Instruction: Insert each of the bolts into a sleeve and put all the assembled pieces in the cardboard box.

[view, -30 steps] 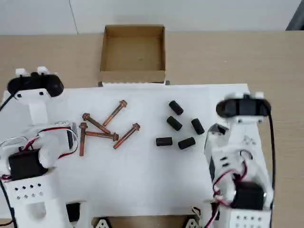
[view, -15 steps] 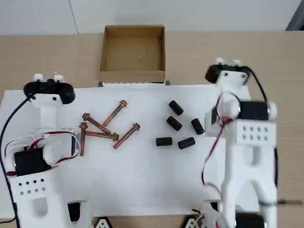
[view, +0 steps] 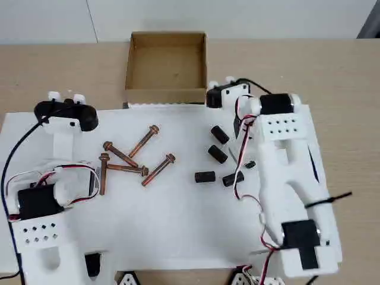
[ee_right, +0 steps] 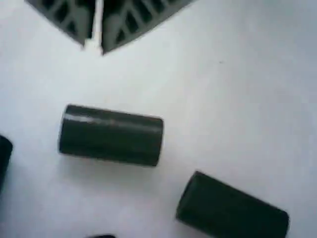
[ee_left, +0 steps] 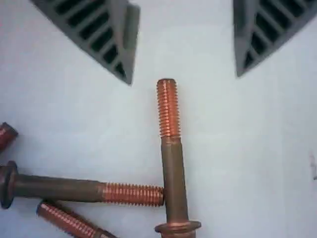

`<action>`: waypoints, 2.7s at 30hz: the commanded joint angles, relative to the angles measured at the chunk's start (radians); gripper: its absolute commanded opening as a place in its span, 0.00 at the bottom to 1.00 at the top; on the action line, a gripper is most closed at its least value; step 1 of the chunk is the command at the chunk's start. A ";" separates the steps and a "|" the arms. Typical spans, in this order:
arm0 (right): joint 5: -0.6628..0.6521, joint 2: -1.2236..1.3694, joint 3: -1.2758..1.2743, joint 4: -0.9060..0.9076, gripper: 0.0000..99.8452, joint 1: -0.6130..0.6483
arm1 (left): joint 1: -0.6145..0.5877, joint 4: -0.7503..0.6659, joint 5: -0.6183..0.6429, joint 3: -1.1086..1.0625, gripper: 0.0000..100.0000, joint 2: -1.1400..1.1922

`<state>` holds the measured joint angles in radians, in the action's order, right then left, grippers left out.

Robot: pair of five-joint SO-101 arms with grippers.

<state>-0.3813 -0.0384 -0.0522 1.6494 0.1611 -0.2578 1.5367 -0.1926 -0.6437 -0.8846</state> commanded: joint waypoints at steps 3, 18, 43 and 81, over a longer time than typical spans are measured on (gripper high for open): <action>-0.097 0.036 0.041 -0.045 0.12 0.007 | 0.003 -0.003 -0.021 -0.015 0.13 0.002; -0.144 0.220 0.043 -0.209 0.12 -0.024 | 0.075 0.000 -0.043 -0.019 0.13 0.002; -0.144 0.259 0.014 -0.257 0.16 -0.050 | 0.089 -0.060 -0.041 -0.061 0.13 0.002; -0.092 0.257 0.347 0.012 0.01 -0.077 | 0.089 -0.054 -0.037 -0.050 0.13 0.002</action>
<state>-0.5056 0.3299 0.1857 1.5681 0.0813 -0.1734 1.4983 -0.2309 -0.7112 -0.8846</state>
